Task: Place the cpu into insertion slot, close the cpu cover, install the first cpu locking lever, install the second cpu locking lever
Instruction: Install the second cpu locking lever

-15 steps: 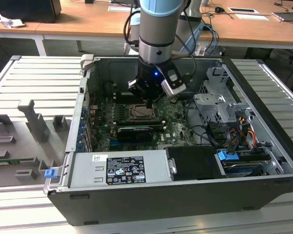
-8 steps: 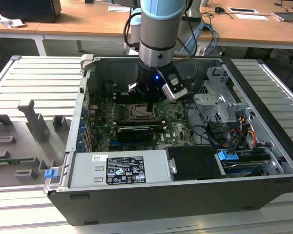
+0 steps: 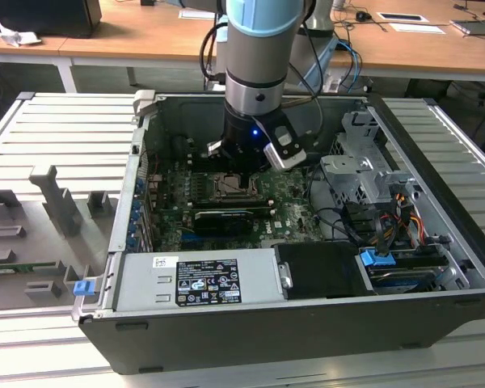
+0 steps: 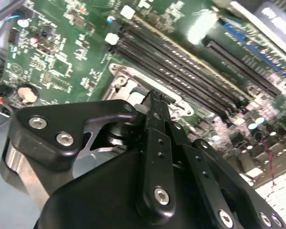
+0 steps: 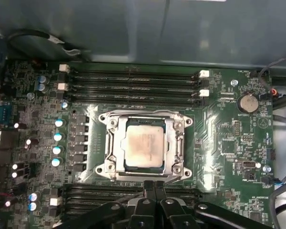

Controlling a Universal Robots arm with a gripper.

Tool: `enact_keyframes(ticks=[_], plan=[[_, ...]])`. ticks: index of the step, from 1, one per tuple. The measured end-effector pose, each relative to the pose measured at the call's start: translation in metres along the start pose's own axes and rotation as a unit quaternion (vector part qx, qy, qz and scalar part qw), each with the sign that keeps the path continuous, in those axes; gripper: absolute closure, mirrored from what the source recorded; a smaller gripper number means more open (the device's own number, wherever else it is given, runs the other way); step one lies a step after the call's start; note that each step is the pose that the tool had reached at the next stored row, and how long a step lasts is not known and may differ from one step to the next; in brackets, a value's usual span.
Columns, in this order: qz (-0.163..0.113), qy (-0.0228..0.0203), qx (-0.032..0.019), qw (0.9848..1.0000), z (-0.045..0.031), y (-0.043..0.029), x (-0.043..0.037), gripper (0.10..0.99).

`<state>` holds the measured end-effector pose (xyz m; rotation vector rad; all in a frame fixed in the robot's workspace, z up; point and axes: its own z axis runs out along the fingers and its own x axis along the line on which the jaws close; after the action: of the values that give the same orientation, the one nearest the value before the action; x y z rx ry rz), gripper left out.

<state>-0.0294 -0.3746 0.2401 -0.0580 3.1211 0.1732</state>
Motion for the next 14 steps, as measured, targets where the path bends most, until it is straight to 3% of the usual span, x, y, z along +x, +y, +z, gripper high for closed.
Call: enact_keyframes(ticks=[4,12,13,14], plan=[[0.000,-0.0001,-0.0034,1.0000,-0.0001,-0.0053,0.0220,0.980],[0.000,-0.0002,-0.0065,1.0000,0.0138,-0.0068,0.0328,0.980],[0.000,-0.0006,-0.0149,0.9999,0.0142,-0.0085,0.0352,0.980],[0.000,-0.0008,-0.0197,0.9998,0.0142,-0.0098,0.0362,0.980]])
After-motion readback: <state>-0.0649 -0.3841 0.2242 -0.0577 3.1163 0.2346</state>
